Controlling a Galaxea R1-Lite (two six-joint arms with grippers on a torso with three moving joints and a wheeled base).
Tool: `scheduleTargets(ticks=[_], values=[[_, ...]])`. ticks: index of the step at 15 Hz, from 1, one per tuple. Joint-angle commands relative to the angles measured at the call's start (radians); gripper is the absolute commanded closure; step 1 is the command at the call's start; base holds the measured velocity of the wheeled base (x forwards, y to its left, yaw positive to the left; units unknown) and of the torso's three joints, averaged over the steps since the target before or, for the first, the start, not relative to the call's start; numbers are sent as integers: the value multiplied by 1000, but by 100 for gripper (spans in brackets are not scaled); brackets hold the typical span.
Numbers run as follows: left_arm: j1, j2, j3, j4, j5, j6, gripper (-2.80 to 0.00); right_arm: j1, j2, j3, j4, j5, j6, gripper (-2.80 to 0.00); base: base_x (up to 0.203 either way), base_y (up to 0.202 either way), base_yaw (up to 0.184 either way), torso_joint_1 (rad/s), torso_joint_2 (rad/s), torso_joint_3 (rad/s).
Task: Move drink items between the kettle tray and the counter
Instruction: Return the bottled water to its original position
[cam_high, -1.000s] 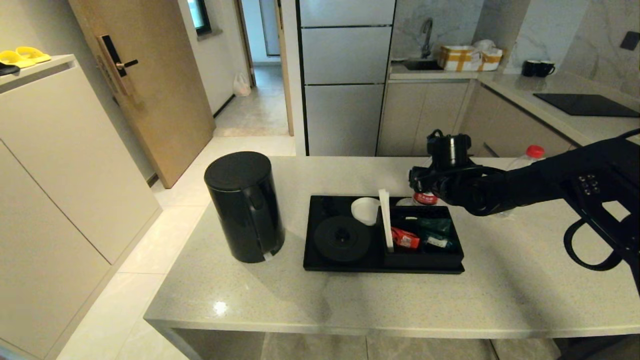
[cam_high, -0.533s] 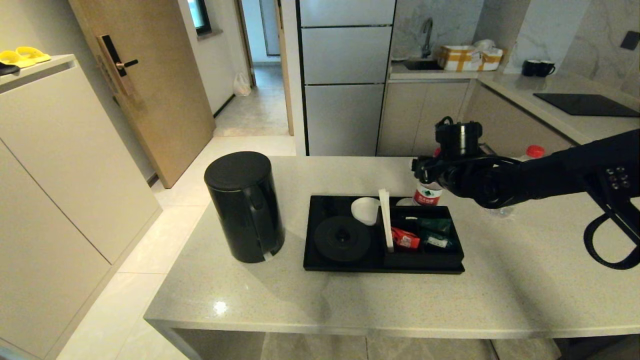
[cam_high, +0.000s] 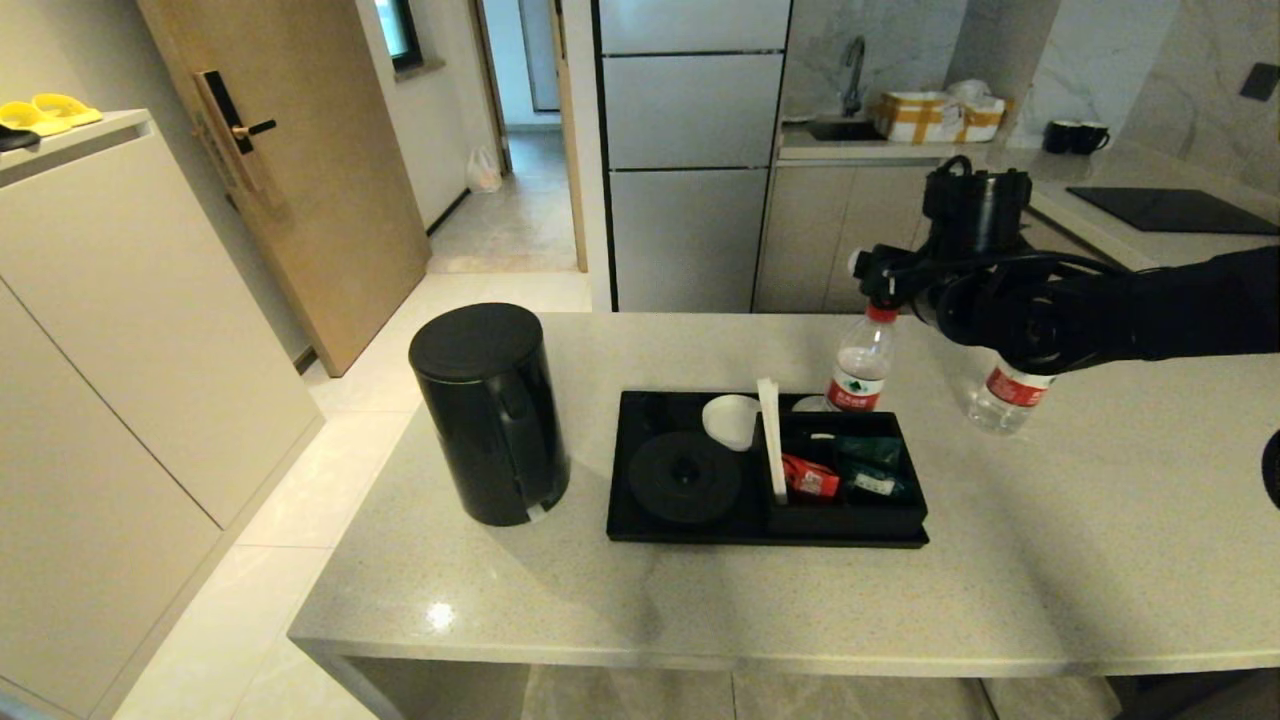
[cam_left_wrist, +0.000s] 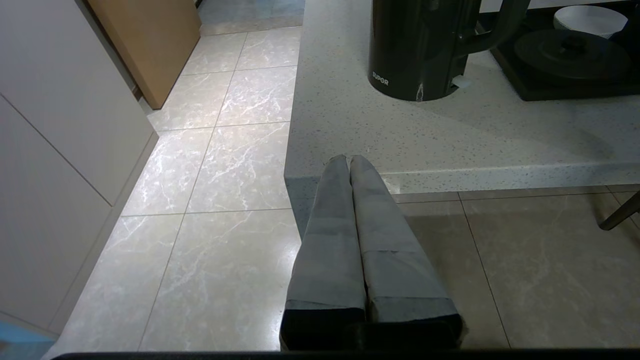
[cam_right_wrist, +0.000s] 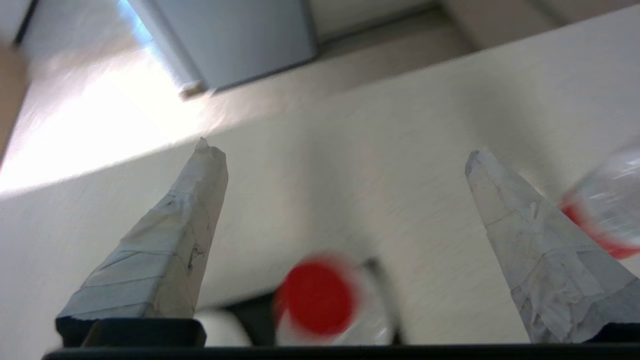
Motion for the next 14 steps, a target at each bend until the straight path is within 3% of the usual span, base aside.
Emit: scheduleTargets(ticks=[1, 4, 7, 14], values=[[0, 0, 0, 0, 0, 0, 0, -38, 0, -52, 36, -23, 0, -280, 0, 0, 0, 0, 0, 0], [0, 0, 0, 0, 0, 0, 0, -83, 18, -144, 232, -60, 1, -280, 0, 0, 0, 0, 0, 0], [0, 0, 2, 0, 0, 0, 0, -114, 78, -268, 450, -180, 3, -280, 0, 0, 0, 0, 0, 0], [0, 0, 0, 0, 0, 0, 0, -151, 159, -343, 589, -194, 2, -280, 0, 0, 0, 0, 0, 0]])
